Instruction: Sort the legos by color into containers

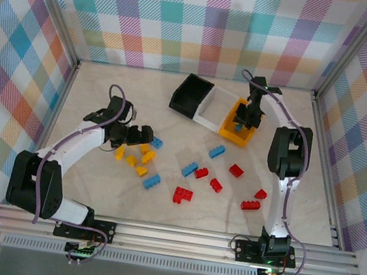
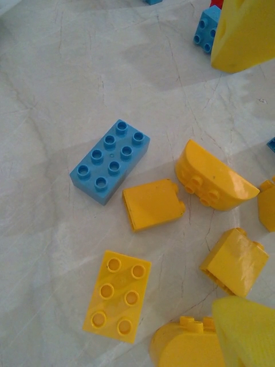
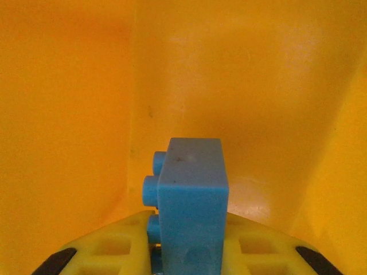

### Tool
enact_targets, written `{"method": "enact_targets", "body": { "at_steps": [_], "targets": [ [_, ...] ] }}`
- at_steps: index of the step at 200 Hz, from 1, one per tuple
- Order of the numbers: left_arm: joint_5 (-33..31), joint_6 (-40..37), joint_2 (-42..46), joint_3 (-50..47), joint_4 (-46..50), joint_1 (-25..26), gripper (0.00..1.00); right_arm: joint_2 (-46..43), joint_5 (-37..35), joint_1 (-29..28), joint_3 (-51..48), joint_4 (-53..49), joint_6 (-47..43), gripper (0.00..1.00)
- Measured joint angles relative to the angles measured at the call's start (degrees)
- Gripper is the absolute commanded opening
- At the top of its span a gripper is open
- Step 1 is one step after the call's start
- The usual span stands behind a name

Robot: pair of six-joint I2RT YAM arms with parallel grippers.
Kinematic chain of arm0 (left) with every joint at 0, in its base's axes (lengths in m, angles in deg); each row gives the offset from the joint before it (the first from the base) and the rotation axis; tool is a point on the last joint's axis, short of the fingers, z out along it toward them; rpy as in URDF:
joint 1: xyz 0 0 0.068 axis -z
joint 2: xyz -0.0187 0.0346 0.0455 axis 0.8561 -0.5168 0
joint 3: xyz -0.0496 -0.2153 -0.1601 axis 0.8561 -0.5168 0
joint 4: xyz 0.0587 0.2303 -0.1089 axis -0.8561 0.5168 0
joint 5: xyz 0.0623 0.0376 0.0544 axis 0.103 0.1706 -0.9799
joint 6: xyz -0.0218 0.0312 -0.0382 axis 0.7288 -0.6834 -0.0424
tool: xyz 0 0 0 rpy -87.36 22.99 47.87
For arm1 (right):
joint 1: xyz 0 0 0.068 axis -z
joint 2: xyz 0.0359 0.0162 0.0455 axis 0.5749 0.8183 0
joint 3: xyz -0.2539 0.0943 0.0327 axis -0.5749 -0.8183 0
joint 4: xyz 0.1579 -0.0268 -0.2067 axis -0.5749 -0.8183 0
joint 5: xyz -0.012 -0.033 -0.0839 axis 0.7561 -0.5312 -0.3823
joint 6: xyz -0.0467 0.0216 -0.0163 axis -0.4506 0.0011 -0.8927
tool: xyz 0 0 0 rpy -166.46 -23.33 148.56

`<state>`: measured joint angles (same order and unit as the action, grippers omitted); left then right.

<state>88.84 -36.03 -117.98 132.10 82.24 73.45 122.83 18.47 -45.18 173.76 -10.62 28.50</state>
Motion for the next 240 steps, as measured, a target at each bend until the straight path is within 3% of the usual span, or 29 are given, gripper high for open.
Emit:
{"method": "enact_targets", "body": {
  "at_steps": [39,135,205,240],
  "targets": [
    [0.0,-0.02,-1.18,1.11,-0.02,0.0,1.0,0.09,-0.02,0.0,0.11,-0.44,0.11,0.38],
    [0.07,0.04,-1.38,1.51,-0.02,0.0,1.0,-1.07,0.02,0.0,-0.33,-0.55,0.0,0.48],
    [1.55,1.14,-1.51,3.23,-0.22,0.02,1.0,-14.38,0.24,0.0,-3.63,-0.17,-0.55,0.61],
    [1.86,2.19,-1.51,3.23,-0.85,0.2,1.0,-24.46,0.85,0.0,-11.15,-1.14,-0.46,0.71]
  ]
}}
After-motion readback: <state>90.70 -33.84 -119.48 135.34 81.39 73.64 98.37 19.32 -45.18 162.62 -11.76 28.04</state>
